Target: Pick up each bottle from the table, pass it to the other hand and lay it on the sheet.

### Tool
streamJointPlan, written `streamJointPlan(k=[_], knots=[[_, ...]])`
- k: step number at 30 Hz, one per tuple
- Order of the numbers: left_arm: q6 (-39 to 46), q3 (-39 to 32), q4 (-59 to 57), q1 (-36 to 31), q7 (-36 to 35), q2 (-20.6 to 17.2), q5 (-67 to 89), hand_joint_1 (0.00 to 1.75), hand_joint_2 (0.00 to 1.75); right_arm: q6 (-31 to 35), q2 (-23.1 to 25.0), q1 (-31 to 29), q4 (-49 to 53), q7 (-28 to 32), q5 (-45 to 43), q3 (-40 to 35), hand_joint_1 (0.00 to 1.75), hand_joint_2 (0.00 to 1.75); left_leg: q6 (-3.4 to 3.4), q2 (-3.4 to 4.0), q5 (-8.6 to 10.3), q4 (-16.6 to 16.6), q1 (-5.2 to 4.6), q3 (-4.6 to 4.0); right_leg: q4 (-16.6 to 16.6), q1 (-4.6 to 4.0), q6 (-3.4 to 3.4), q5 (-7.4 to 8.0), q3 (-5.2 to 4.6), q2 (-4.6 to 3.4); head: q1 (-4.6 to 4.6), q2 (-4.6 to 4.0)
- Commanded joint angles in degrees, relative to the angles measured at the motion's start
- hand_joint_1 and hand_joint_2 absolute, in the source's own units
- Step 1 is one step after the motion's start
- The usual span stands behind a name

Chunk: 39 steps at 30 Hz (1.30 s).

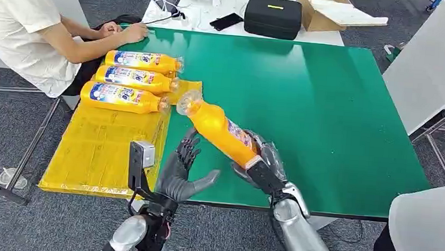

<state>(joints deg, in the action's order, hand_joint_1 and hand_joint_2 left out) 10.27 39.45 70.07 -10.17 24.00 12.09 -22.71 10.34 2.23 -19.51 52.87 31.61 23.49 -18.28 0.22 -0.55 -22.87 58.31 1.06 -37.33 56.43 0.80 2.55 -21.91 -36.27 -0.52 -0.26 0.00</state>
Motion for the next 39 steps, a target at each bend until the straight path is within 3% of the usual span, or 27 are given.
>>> streamJointPlan(k=[1, 15, 21, 22, 23, 24, 33, 39], knots=[[-0.1, 1.2, 2.4, -2.8, 3.9, -1.5, -0.1, 0.00, 1.75, 0.5, 0.6, -1.1, 3.1, 3.7, 2.7, -12.0, 1.75, 1.75, 0.04, 0.22, -0.16, 0.1, -0.02, 0.24, 0.1, -0.02, -0.13, -0.11, 0.18, -0.12, 0.02, 0.00], [-2.8, -0.2, -0.4, -3.8, 2.5, -0.6, -5.1, 0.00, 1.75, 1.2, 1.0, -0.5, 4.4, 5.5, -0.2, -12.3, 1.75, 1.75, 0.04, 0.13, -0.11, 0.0, -0.01, 0.22, 0.0, -0.02, -0.10, -0.08, 0.17, -0.04, 0.02, 0.00], [-5.3, 0.3, -1.5, -4.9, 2.5, -0.3, -7.7, 0.00, 1.75, -2.5, 1.2, -1.0, 4.7, 5.4, -4.4, -13.2, 1.75, 1.75, 0.03, 0.00, -0.05, 0.0, -0.02, 0.16, 0.0, -0.01, -0.08, -0.07, 0.15, 0.07, 0.02, 0.00], [-5.5, 0.3, -1.3, -4.9, 2.7, -0.3, -7.7, 0.07, 1.75, -2.7, 1.2, -1.1, 4.4, 5.3, -4.4, -13.3, 1.75, 1.75, 0.04, 0.02, -0.10, 0.0, -0.02, 0.27, 0.0, -0.02, -0.11, -0.12, 0.24, 0.07, 0.02, 0.02], [-5.5, 0.3, -1.0, -4.8, 3.3, -0.3, -7.5, 1.62, 1.75, -2.9, 1.4, -1.3, 3.8, 5.2, -4.9, -13.0, 1.75, 1.75, 0.03, 0.04, -0.06, 0.0, -0.04, 0.20, 0.0, 0.01, -0.08, -0.08, 0.15, 0.04, 0.00, 0.00], [-5.5, 0.3, -0.9, -4.8, 3.4, -0.3, -7.4, 1.75, 1.75, -3.1, 1.4, -1.3, 3.6, 5.2, -5.0, -13.0, 1.75, 1.75, 0.05, 0.08, -0.12, 0.0, -0.03, 0.28, 0.0, -0.01, -0.10, -0.12, 0.25, 0.02, 0.02, 0.00], [-4.1, -0.2, 0.4, -4.3, 5.6, -0.5, -5.9, 1.75, 1.75, -5.0, 1.9, -0.8, 2.0, 4.5, -7.0, -12.5, 1.75, 1.75, 0.05, 0.10, -0.17, 0.0, -0.03, 0.42, 0.0, -0.03, -0.15, -0.17, 0.38, 0.03, 0.02, 0.00], [-1.7, -0.2, 1.9, -3.4, 6.9, -0.8, -4.0, 1.75, 1.75, -6.9, 2.3, 0.0, 1.1, 3.2, -8.2, -12.7, 1.34, 1.75, 0.04, 0.04, -0.08, 0.0, -0.02, 0.24, 0.0, 0.00, -0.09, -0.09, 0.21, 0.04, 0.00, 0.00]])
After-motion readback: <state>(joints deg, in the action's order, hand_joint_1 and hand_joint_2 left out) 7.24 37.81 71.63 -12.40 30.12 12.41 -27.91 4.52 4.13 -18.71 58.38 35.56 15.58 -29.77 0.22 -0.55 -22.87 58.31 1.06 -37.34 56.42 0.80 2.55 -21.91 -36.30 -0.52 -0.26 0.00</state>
